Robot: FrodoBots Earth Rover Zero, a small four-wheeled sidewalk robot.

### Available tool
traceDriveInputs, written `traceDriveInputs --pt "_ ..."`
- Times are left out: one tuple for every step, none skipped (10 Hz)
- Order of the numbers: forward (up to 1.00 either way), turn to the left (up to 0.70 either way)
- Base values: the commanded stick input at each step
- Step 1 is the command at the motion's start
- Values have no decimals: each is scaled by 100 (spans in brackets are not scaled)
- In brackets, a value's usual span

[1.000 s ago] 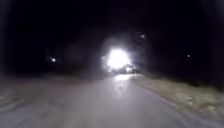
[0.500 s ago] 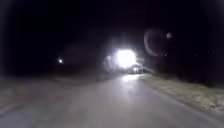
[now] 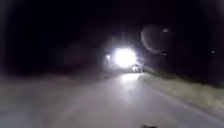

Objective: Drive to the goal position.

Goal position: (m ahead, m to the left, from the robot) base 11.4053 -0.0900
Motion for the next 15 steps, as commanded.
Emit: traceDriveInputs --pt "85 0" --pt "85 0" --pt "85 0" --pt "85 0" --pt "85 0" --pt "85 0" --pt "85 0" --pt "85 0" --pt "85 0" --pt "85 0" --pt "85 0" --pt "85 0" --pt "85 0" --pt "85 0" --pt "85 0"
